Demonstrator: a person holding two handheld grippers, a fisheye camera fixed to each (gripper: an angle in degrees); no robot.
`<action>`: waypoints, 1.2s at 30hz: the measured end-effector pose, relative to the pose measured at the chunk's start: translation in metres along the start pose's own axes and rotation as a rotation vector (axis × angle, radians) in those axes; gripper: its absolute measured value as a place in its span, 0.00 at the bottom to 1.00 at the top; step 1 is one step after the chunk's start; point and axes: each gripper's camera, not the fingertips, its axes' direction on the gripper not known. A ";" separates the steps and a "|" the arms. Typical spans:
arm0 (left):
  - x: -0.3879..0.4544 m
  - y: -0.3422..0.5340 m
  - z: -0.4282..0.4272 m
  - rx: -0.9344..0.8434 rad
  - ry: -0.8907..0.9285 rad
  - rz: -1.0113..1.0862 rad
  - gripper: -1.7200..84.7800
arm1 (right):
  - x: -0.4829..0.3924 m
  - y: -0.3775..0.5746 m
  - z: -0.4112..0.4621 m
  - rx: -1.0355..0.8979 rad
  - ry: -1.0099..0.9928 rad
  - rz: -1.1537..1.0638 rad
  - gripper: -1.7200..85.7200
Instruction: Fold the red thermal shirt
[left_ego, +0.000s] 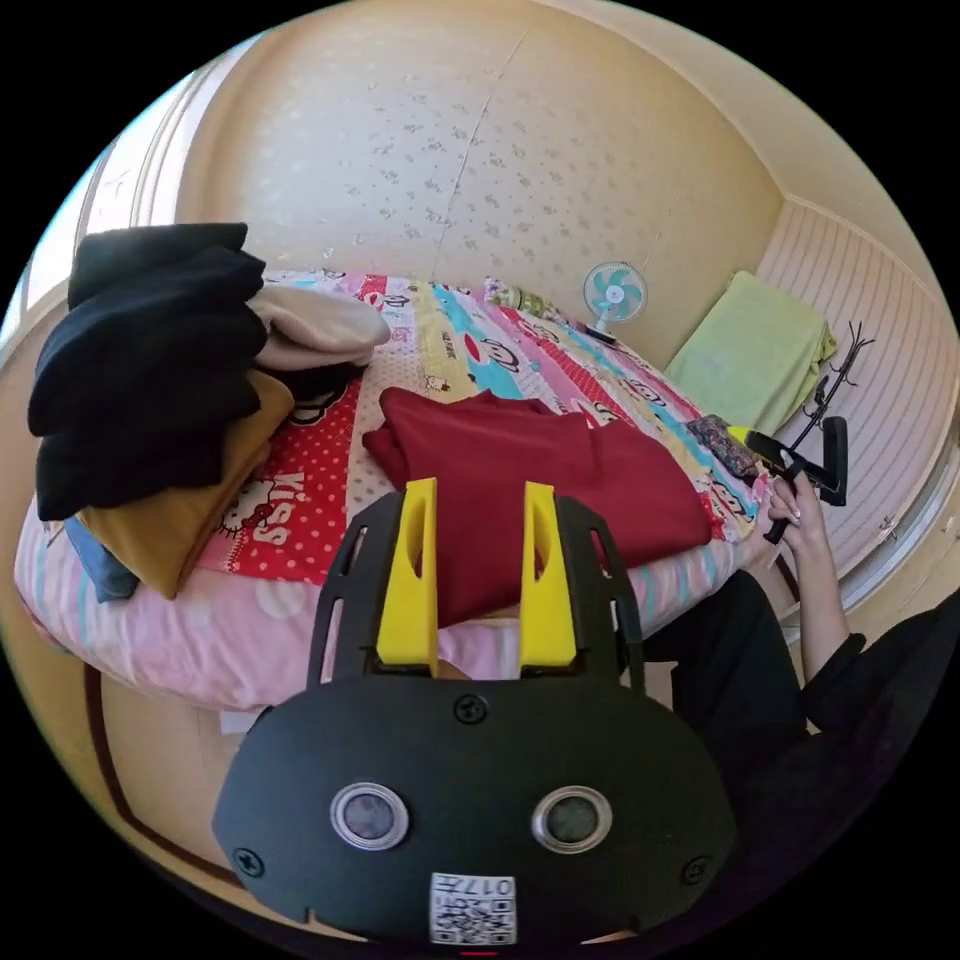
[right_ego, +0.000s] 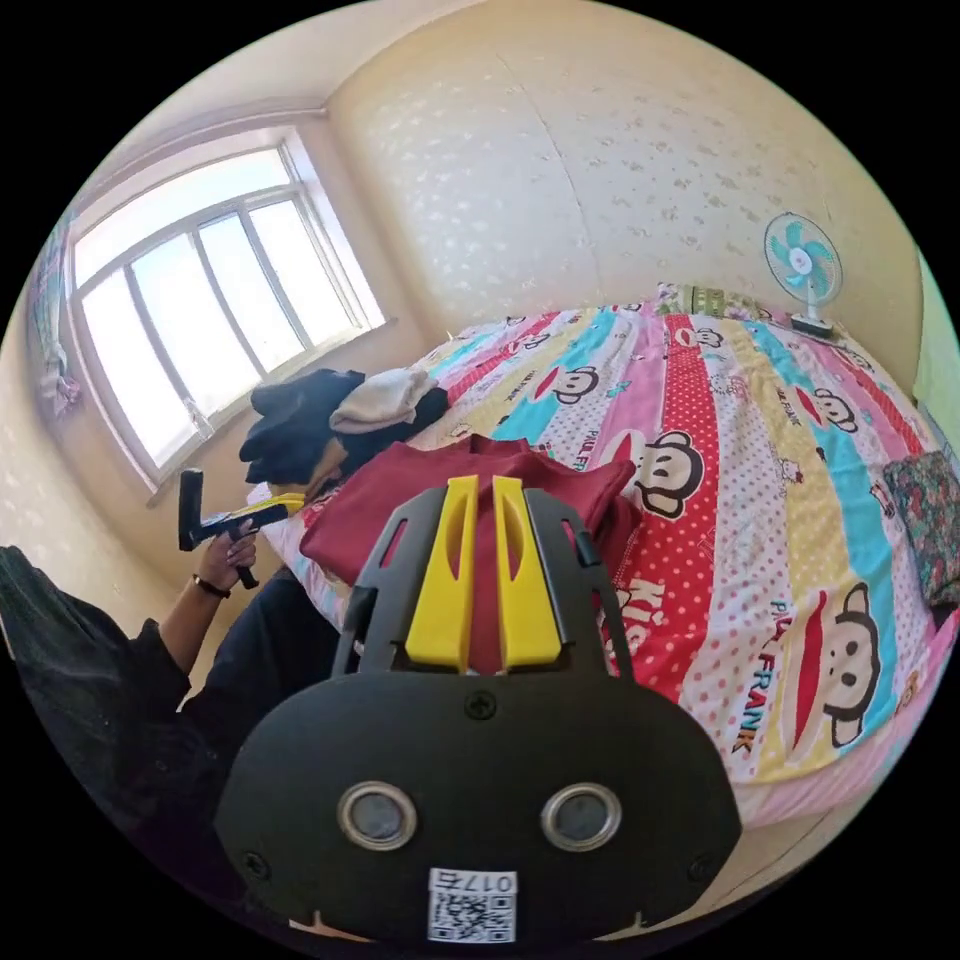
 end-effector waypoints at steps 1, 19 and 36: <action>-0.003 0.003 0.027 -0.062 -0.041 -0.006 0.16 | 0.001 0.002 0.022 -0.060 0.070 0.003 0.04; -0.108 0.157 0.029 0.056 0.386 -0.770 0.15 | 0.125 0.095 0.069 0.051 -0.379 0.288 0.02; 0.170 0.060 0.051 0.286 0.119 0.137 0.07 | 0.162 0.124 0.067 0.173 -0.609 0.393 0.02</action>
